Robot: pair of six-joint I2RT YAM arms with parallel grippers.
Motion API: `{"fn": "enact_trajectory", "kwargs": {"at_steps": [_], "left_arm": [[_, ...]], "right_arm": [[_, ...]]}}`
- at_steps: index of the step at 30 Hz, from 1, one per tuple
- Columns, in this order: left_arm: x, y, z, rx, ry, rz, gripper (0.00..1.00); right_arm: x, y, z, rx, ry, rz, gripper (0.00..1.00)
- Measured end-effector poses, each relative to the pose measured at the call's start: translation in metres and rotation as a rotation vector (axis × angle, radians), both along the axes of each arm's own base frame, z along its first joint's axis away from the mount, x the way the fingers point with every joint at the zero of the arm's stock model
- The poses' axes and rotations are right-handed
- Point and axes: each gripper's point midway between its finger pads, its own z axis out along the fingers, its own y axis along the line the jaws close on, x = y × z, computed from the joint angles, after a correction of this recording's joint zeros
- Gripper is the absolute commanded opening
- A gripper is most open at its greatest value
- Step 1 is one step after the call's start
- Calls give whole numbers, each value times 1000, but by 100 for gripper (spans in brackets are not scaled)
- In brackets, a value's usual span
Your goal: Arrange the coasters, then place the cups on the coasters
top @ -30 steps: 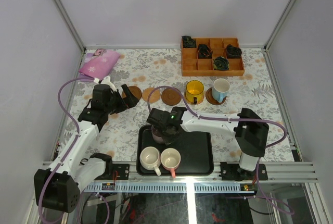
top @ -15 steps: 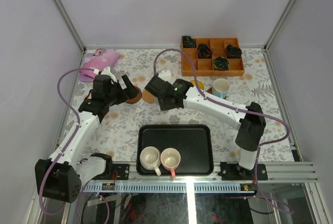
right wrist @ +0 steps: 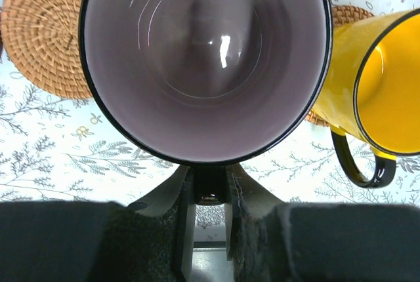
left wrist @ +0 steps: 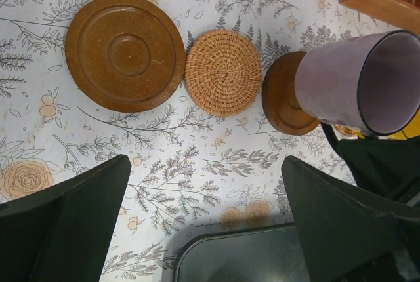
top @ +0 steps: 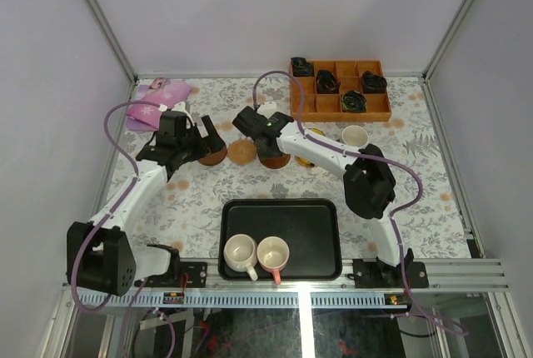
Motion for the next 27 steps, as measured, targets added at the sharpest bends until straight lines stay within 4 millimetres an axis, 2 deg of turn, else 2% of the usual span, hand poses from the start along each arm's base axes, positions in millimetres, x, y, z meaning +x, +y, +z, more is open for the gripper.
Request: {"fn": "enact_trajectory", "kwargs": {"at_steps": [5,11,27], "left_arm": [[3,0,-11,16,30,-12,100],[11,-2,-8,25,25,-26,100],[13,-2,-7,37,18,-37,100]], "right_arm": [[10,1,2,22,-16,-20,0],[15,-4,1,34,-14,-52,0],[2,1,-31,57,79,-58,0]]}}
